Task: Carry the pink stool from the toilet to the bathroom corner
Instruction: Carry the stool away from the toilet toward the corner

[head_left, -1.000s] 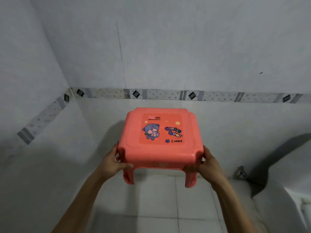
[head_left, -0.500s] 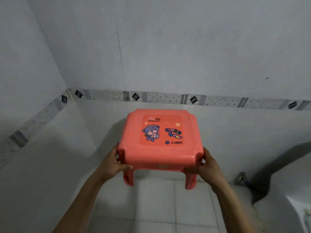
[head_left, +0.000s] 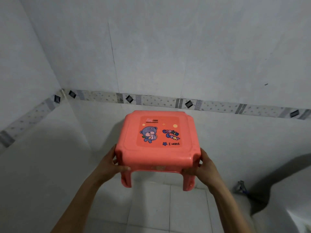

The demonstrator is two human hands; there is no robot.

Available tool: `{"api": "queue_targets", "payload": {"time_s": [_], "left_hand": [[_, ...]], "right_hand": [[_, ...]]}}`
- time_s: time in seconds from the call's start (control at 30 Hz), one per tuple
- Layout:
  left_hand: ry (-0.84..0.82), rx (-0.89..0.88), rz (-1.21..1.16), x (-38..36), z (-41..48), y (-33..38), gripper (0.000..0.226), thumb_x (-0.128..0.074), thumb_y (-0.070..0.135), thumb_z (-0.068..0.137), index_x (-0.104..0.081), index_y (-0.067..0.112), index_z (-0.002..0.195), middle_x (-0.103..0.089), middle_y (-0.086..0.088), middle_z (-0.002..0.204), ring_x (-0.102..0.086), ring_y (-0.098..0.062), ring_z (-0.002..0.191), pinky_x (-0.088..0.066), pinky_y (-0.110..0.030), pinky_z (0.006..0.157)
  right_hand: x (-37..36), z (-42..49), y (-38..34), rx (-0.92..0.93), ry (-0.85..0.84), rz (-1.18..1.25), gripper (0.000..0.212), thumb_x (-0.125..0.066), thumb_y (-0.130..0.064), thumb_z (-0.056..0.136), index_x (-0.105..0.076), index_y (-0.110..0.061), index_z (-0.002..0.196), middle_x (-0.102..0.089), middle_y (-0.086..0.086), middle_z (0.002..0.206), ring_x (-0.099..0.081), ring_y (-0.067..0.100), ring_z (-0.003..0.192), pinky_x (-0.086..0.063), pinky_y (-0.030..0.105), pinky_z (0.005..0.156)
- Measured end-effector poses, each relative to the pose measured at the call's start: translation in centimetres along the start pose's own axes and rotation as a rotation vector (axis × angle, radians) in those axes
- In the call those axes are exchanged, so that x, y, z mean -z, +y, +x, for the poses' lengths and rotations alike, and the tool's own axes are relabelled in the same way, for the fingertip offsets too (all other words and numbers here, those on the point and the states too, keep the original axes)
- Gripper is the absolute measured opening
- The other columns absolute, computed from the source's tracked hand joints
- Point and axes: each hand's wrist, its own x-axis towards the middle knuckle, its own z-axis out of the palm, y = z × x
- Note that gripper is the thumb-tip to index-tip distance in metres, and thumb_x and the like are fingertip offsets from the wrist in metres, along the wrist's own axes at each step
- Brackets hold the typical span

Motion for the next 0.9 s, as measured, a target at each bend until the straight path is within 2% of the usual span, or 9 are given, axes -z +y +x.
{"api": "queue_targets", "payload": {"time_s": [0.1,0.27,0.37,0.43,0.5,0.57,0.63,0.9], "left_hand": [[0.008,0.007,-0.005,-0.1,0.2,-0.1,0.117,-0.08,0.023,0.031,-0.032,0.019,0.138,-0.054,-0.005,0.125,-0.055,-0.008,0.102,-0.05,-0.007,0.063],[0.018,0.018,0.01,0.4,0.9,-0.2,0.118,-0.08,0.025,0.031,-0.032,0.02,0.138,-0.053,-0.003,0.126,-0.054,-0.015,0.109,-0.05,-0.011,0.068],[0.001,0.019,0.004,1.2,1.8,-0.3,0.118,-0.081,0.024,0.031,-0.032,0.021,0.138,-0.054,0.001,0.121,-0.053,-0.003,0.102,-0.05,-0.01,0.066],[-0.011,0.017,0.005,1.7,2.6,-0.3,0.117,-0.082,0.02,0.033,-0.031,0.02,0.139,-0.055,0.003,0.119,-0.053,-0.001,0.102,-0.051,-0.011,0.066],[-0.023,0.014,0.001,2.3,3.4,-0.4,0.114,-0.082,0.012,0.037,-0.031,0.017,0.139,-0.055,-0.003,0.123,-0.054,-0.003,0.101,-0.051,-0.009,0.065],[-0.033,-0.001,-0.005,2.9,4.1,-0.4,0.114,-0.082,0.013,0.036,-0.032,0.016,0.139,-0.055,-0.005,0.125,-0.056,-0.005,0.101,-0.051,-0.009,0.066],[-0.047,-0.015,0.0,3.5,4.9,-0.5,0.115,-0.082,0.017,0.034,-0.032,0.015,0.138,-0.055,-0.007,0.125,-0.056,-0.007,0.102,-0.049,-0.008,0.067],[-0.097,-0.017,-0.018,5.8,7.2,-0.7,0.111,-0.078,0.004,0.041,-0.028,0.014,0.14,-0.051,-0.008,0.129,-0.054,-0.005,0.099,-0.047,-0.005,0.062]], "right_hand": [[0.1,0.5,-0.1,0.003,-0.013,-0.009,0.089,-0.079,-0.005,0.058,-0.038,-0.023,0.135,-0.058,-0.001,0.113,-0.054,0.02,0.099,-0.048,0.037,0.082],[-0.2,1.3,-0.6,-0.003,-0.037,-0.013,0.086,-0.077,-0.003,0.061,-0.036,-0.021,0.135,-0.057,0.001,0.116,-0.05,0.018,0.099,-0.043,0.034,0.081],[-0.8,2.0,-0.9,-0.004,-0.027,-0.008,0.086,-0.077,-0.004,0.061,-0.036,-0.021,0.135,-0.056,-0.002,0.11,-0.051,0.018,0.097,-0.041,0.033,0.079],[-1.3,2.4,-1.1,-0.013,-0.022,-0.009,0.087,-0.077,-0.005,0.061,-0.036,-0.022,0.135,-0.056,-0.002,0.11,-0.051,0.019,0.098,-0.042,0.034,0.08],[-1.9,2.9,-1.5,-0.017,-0.013,-0.008,0.087,-0.078,-0.005,0.059,-0.037,-0.021,0.134,-0.058,0.003,0.118,-0.052,0.02,0.101,-0.044,0.035,0.083],[-2.5,3.3,-1.9,-0.023,-0.004,-0.004,0.087,-0.078,-0.004,0.059,-0.038,-0.02,0.134,-0.058,0.005,0.123,-0.051,0.02,0.102,-0.044,0.035,0.084],[-3.2,3.7,-2.1,-0.03,0.008,0.005,0.088,-0.078,-0.004,0.058,-0.038,-0.02,0.134,-0.058,0.005,0.122,-0.051,0.02,0.101,-0.043,0.034,0.083],[-5.7,4.6,-2.7,-0.044,0.064,0.013,0.089,-0.079,-0.005,0.056,-0.038,-0.022,0.134,-0.057,-0.001,0.113,-0.052,0.018,0.099,-0.041,0.031,0.079]]}}
